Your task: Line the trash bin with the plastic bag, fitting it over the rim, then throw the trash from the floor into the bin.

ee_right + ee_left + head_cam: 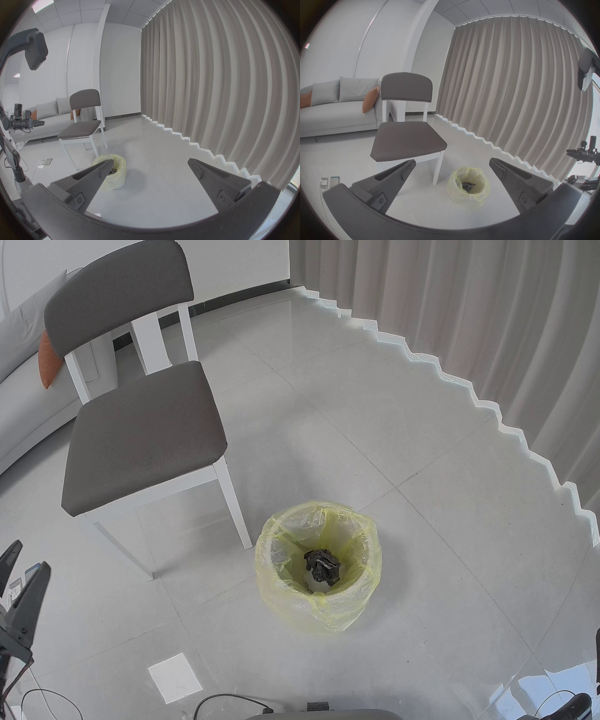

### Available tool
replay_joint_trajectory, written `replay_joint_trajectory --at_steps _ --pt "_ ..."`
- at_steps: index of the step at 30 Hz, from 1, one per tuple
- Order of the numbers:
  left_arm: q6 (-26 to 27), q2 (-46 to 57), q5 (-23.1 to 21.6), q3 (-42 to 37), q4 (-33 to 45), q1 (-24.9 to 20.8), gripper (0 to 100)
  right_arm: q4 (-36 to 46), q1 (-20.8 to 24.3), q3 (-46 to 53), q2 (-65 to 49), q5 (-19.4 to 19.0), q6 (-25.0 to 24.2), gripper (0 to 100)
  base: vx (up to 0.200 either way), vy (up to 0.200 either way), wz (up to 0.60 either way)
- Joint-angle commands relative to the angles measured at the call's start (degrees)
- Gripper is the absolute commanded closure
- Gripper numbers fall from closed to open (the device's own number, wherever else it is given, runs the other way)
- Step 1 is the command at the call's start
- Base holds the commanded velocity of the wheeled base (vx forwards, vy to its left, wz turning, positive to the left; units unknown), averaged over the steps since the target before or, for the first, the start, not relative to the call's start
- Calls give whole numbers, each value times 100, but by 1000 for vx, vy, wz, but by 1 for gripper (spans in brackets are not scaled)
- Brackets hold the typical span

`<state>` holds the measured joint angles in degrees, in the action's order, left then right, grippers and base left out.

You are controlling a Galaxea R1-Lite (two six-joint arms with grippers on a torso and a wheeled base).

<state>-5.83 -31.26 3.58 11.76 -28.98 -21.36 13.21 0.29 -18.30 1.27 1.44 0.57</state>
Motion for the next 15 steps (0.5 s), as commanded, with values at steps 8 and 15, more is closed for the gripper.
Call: replay_joint_trajectory --at_steps 8,15 --pt "-85 2203 -42 -227 1281 668 0 -1111 -3 1250 -83 208 417 0 0 0 0" --pt "-692 2563 -16 -148 1474 1257 0 -1787 -3 1733 -83 217 619 0 0 0 0"
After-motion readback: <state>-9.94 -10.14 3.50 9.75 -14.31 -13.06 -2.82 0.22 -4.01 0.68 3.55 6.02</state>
